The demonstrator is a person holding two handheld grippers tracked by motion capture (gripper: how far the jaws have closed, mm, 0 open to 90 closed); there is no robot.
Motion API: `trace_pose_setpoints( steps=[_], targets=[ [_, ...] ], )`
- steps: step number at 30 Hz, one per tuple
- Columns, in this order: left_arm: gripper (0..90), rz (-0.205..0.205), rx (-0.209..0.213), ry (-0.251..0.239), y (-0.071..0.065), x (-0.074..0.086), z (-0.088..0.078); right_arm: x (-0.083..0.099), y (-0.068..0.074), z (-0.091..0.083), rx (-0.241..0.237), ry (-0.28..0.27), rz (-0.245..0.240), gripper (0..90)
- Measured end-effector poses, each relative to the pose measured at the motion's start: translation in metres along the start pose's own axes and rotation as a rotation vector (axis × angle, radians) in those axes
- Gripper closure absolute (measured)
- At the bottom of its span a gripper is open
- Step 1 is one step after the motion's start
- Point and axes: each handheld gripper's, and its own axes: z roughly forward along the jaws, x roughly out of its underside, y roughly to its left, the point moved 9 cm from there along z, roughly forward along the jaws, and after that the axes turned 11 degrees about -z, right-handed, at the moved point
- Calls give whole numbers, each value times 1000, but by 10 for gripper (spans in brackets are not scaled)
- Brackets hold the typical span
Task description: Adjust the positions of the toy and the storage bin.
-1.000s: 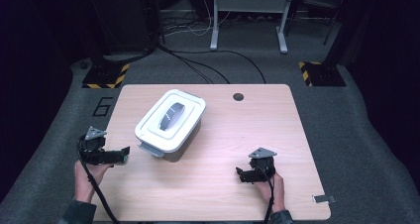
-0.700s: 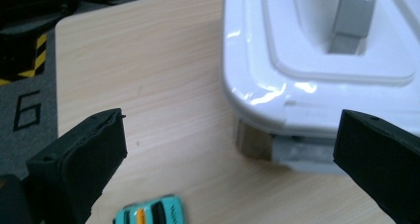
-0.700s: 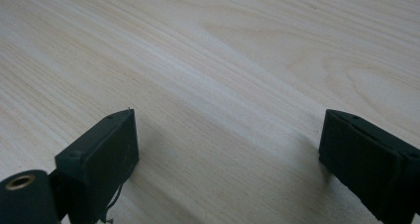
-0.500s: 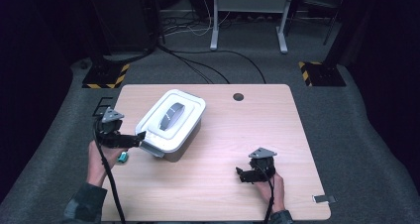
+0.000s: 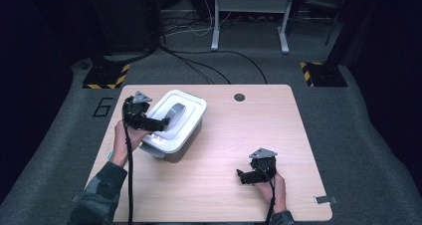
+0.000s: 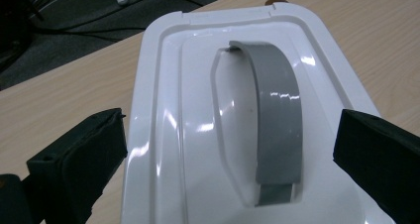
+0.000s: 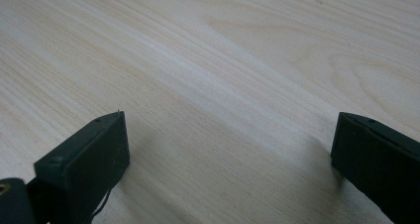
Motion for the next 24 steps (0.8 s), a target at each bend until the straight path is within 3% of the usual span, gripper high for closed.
trace_pose_setpoints(
  steps=[2, 6, 12, 16, 19, 24],
  targets=[
    [25, 25, -1, 11, -4, -3, 5, 0, 0, 0, 0, 0, 0, 9],
    [224, 76, 1, 13, -14, -7, 14, 0, 0, 0, -1, -7, -6, 18],
    [436, 103, -5, 34, -23, -3, 24, 1, -1, -1, 0, -3, -10, 35],
    [558, 102, -18, 61, -24, 5, 31, 0, -2, -1, 3, -7, -13, 45],
    [638, 75, 12, 62, -25, 9, 35, 0, -2, -1, 6, -11, -13, 53],
    [653, 54, 34, 66, -26, 10, 34, 0, -2, -2, 8, -12, -8, 59]
  ],
)
